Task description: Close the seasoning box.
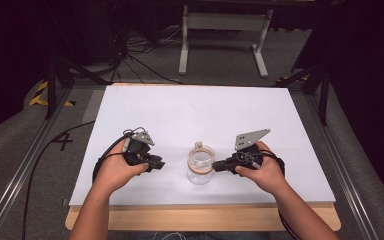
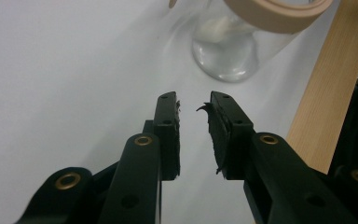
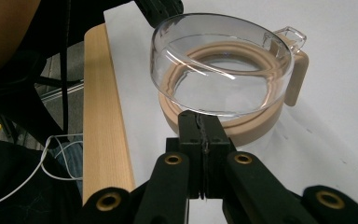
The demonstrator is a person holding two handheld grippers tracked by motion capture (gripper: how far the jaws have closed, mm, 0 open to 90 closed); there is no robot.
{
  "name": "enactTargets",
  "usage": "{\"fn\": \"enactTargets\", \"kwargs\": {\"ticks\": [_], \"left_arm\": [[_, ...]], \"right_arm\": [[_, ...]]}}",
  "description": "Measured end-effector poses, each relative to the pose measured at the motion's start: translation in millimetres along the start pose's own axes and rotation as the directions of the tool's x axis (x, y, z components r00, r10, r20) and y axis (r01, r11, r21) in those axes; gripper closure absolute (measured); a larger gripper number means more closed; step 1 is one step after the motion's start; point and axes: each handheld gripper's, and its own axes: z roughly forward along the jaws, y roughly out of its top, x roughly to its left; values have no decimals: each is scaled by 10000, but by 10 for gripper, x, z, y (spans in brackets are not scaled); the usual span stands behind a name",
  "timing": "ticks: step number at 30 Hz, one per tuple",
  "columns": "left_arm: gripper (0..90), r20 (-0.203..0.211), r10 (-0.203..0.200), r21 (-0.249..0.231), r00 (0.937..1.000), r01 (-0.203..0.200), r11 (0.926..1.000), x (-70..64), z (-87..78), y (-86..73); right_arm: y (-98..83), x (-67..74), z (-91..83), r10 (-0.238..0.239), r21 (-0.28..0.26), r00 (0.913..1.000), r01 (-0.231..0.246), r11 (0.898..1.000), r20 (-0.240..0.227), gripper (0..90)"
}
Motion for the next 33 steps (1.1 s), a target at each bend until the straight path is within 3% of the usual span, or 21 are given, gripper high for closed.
{"fn": "enactTargets", "kwargs": {"ticks": [8, 14, 22, 25, 28, 33], "left_arm": [[711, 319, -317, 503, 9990, 301, 9983, 54, 75, -79], [697, 304, -408, 738, 9987, 385, 9965, 72, 88, -109], [698, 292, -401, 551, 9988, 384, 9977, 73, 73, -109], [694, 98, -443, 246, 9990, 440, 9987, 85, 44, -103], [682, -414, -686, -643, 9968, 659, 9958, 115, -17, -102], [672, -901, -1329, -2060, 9870, 1121, 9721, 175, -150, -152]], "right_arm": [[5, 4, -7, -36, 419, 10000, 39, 9991, -71, 900], [3, 14, 9, -43, 795, 9999, 54, 9968, -139, 900], [5, 20, -7, -46, 932, 9999, 59, 9956, -138, 900], [18, 25, -54, -83, 780, 9999, 91, 9969, -108, 900], [45, 23, -182, -127, 250, 9999, 125, 9996, 58, 900], [68, -10, -393, -109, -526, 9987, 134, 9985, 491, 900]]}}
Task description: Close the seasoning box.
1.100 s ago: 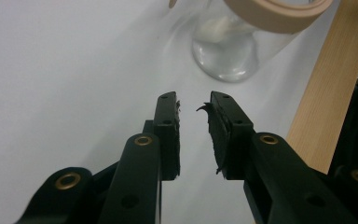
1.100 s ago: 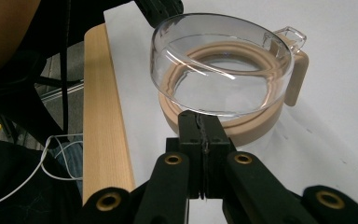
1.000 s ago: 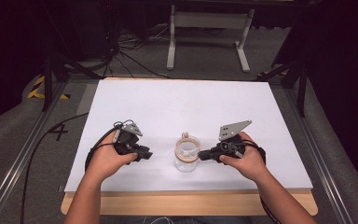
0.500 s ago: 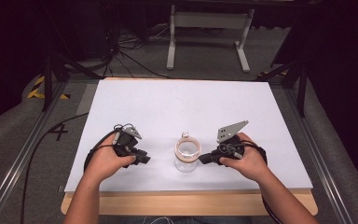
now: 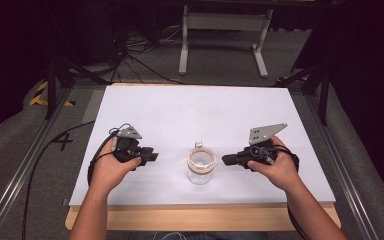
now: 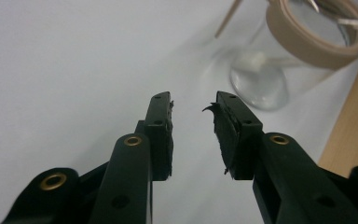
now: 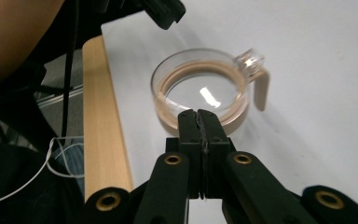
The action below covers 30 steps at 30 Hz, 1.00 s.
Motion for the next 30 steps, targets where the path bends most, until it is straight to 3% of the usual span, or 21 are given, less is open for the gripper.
{"fn": "enactTargets", "kwargs": {"ticks": [5, 9, 10, 11, 13, 20, 24, 28, 30], "left_arm": [[636, -567, -523, -360, 9970, 503, 9981, 101, -96, -67], [631, -664, -748, -460, 9950, 718, 9964, 160, -115, -104], [631, -736, -802, -527, 9941, 764, 9957, 186, -121, -116], [620, -829, -961, -597, 9919, 914, 9940, 223, -131, -138], [618, -867, -1051, -603, 9907, 1001, 9931, 246, -138, -152], [572, -1210, -1400, -725, 9827, 1319, 9886, 370, -182, -242], [531, -1498, -1512, -899, 9771, 1388, 9862, 451, -184, -299], [512, -1517, -1746, -1026, 9729, 1602, 9817, 510, -175, -346], [498, -1644, -1789, -1040, 9700, 1634, 9811, 543, -161, -370]], "right_arm": [[-12, -97, -209, 281, -699, 9977, -239, 9973, 609, 900], [-53, -188, -326, 636, -1133, 9927, -518, 9922, 1024, 897], [-73, -228, -363, 774, -1278, 9904, -625, 9898, 1147, 881], [-134, -328, -439, 1187, -1664, 9846, -967, 9813, 1283, 873], [-165, -373, -470, 1286, -1788, 9817, -1026, 9785, 1404, 874], [-382, -648, -691, 2037, -2220, 9472, -1492, 9636, 2476, 803], [-524, -807, -771, 2482, -2402, 9236, -1803, 9538, 2923, 760], [-666, -947, -799, 2913, -2460, 8996, -2169, 9447, 3254, 711], [-748, -1022, -796, 2999, -2396, 8859, -2240, 9447, 3540, 678]]}}
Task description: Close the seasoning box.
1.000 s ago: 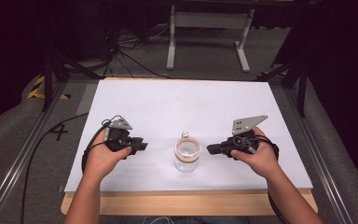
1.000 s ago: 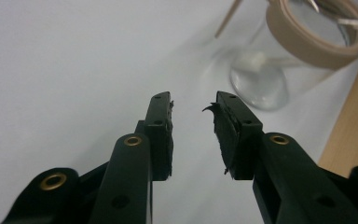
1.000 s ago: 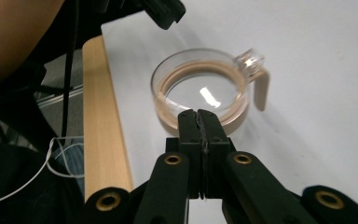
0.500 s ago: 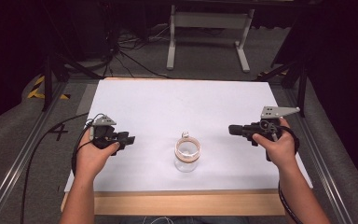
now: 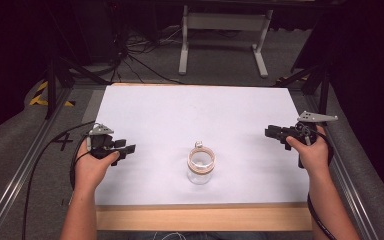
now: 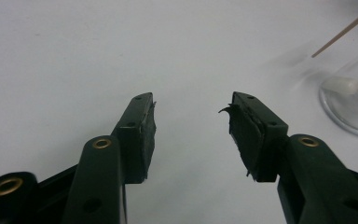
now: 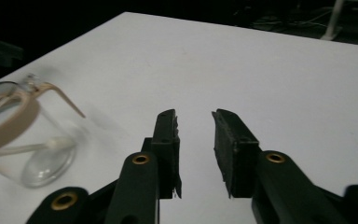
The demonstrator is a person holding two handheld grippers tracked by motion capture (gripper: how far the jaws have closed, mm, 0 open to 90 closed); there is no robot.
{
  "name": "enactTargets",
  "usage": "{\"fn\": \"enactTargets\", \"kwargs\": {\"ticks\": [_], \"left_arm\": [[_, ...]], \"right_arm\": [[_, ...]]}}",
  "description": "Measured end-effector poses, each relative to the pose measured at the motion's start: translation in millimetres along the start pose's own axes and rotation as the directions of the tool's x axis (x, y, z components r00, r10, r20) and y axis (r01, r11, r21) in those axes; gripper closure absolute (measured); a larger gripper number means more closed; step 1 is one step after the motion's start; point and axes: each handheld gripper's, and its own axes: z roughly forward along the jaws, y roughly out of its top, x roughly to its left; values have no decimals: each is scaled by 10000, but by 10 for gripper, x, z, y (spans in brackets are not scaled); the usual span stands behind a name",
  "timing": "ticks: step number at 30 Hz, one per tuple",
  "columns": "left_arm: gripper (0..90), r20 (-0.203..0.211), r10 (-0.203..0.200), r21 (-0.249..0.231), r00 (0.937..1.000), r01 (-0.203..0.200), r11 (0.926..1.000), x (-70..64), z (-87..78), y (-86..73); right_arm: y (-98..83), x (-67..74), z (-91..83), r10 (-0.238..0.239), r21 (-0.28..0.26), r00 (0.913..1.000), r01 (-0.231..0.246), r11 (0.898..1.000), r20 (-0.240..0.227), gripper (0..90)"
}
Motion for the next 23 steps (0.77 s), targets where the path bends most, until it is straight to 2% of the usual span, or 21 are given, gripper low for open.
{"fn": "enactTargets", "kwargs": {"ticks": [1, 2, 4, 7, 12, 13, 16, 20, 23], "left_arm": [[482, -85, -21, 100, 10000, 22, 9999, 27, 25, -23], [475, -85, -21, 100, 10000, 22, 9999, 27, 25, -23], [467, -48, -84, 117, 10000, 84, 9999, 51, 61, -51], [446, -200, -102, 247, 9997, 107, 9996, 91, 102, -91], [425, -391, 47, 438, 9992, -30, 9990, 134, 160, -132], [424, -410, 112, 493, 9991, -92, 9987, 135, 172, -136], [419, -268, 255, 631, 9993, -237, 9977, 124, 208, -146], [403, -104, 388, 810, 9992, -378, 9960, 111, 232, -152], [393, 7, 540, 886, 9985, -539, 9946, 90, 253, -151]], "right_arm": [[-65, -77, 30, 21, 238, 9994, -29, 9997, 338, 645], [-65, -77, 30, 21, 238, 9994, -29, 9997, 338, 645], [-127, -147, 63, -64, 462, 9972, 30, 9989, 745, 604], [-227, -258, 109, -187, 744, 9899, 83, 9972, 1405, 559], [-349, -372, 167, -67, 1010, 9845, -112, 9948, 1755, 529], [-415, -423, 202, -66, 1163, 9801, -169, 9931, 1985, 515], [-498, -479, 241, -194, 1414, 9738, -132, 9899, 2266, 507], [-549, -510, 262, -68, 1519, 9725, -294, 9880, 2326, 502], [-539, -502, 261, -16, 1403, 9730, -317, 9896, 2306, 492]]}}
